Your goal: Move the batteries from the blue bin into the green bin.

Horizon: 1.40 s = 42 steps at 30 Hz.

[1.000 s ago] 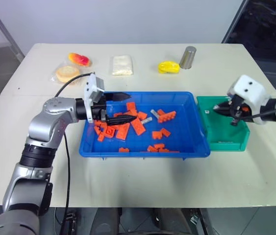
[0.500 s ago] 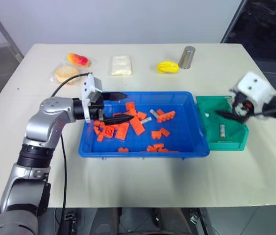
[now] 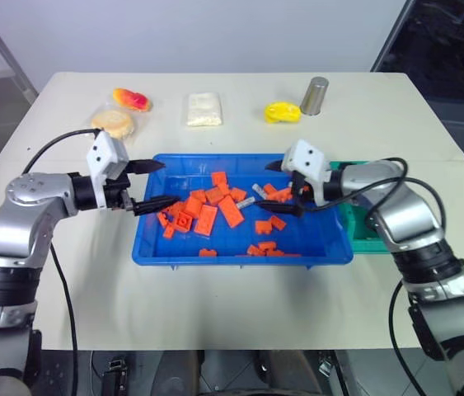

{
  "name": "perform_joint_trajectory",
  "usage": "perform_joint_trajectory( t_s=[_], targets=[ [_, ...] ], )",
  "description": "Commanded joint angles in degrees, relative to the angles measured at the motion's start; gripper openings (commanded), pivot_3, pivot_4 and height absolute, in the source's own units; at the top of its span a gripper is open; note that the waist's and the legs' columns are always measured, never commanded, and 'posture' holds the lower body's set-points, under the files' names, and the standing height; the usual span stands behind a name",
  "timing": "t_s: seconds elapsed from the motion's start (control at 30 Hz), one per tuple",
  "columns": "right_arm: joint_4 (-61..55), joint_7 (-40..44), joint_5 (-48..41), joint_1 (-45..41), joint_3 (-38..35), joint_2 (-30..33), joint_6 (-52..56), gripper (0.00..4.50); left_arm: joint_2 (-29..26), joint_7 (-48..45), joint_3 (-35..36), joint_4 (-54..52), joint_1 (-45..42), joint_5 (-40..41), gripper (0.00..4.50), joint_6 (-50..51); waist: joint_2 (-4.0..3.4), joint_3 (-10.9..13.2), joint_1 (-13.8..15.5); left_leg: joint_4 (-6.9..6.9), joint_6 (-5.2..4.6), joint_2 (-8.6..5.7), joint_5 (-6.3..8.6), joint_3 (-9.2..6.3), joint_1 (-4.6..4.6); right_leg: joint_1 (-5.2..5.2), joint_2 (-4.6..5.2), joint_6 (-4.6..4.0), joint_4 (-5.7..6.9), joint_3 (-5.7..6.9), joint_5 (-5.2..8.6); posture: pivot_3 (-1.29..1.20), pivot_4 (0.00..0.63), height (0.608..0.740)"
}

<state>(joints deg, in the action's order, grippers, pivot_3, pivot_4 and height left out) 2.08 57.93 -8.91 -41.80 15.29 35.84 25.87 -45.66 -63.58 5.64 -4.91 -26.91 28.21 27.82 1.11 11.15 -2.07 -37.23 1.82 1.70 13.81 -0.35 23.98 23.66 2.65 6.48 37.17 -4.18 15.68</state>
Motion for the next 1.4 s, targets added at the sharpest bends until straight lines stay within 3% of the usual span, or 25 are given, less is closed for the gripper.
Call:
perform_joint_trajectory(
  t_s=[0.03,0.3,0.6,1.2,1.3,1.4],
  targets=[
    [6.12,2.76,2.47,-4.08,1.01,-0.89,-7.80,4.47,-0.21,2.67,3.13,-6.82,1.37,3.23,4.50,2.85,0.00,0.00,-0.15,0.00,0.00,0.00,0.00,-0.01,0.00,0.01,-0.01,0.00,0.01,0.00,0.00,0.00,0.150,0.740],
    [20.23,6.99,6.92,-9.21,4.20,-5.30,-20.40,4.47,2.96,10.46,4.64,-17.01,6.00,7.27,4.50,7.78,0.00,0.00,-0.49,0.02,0.00,0.02,0.00,-0.01,-0.04,0.02,-0.04,-0.01,0.06,0.00,0.00,0.00,0.150,0.740],
    [29.98,10.38,10.31,-11.96,5.33,-8.71,-27.45,4.47,1.27,12.98,5.82,-19.91,6.98,8.55,4.50,8.96,0.00,0.00,-0.48,0.01,0.02,0.02,-0.01,-0.01,-0.08,0.02,-0.03,-0.01,0.11,0.00,0.00,0.00,0.150,0.740],
    [41.70,14.61,12.95,-16.24,5.48,-13.42,-23.79,4.47,1.43,14.41,5.68,-20.61,6.14,9.57,4.50,8.44,0.00,0.00,-0.50,0.04,0.04,0.01,-0.02,0.01,-0.21,-0.07,-0.02,-0.02,0.14,-0.01,-0.01,0.00,0.150,0.740],
    [42.12,14.69,13.28,-16.20,5.89,-14.33,-24.55,3.58,1.46,14.51,5.65,-20.59,6.23,9.41,4.50,8.25,0.00,0.00,-0.53,0.04,0.05,0.01,-0.03,0.01,-0.22,-0.08,-0.03,-0.02,0.14,-0.01,-0.01,0.00,0.150,0.740],
    [41.96,14.92,13.71,-15.98,5.94,-14.62,-25.01,2.03,1.31,14.42,5.92,-20.58,6.50,9.35,4.50,8.04,0.00,0.00,-0.53,0.04,0.05,0.01,-0.03,0.00,-0.23,-0.07,-0.03,-0.02,0.15,-0.01,-0.01,0.00,0.150,0.740]
  ],
)
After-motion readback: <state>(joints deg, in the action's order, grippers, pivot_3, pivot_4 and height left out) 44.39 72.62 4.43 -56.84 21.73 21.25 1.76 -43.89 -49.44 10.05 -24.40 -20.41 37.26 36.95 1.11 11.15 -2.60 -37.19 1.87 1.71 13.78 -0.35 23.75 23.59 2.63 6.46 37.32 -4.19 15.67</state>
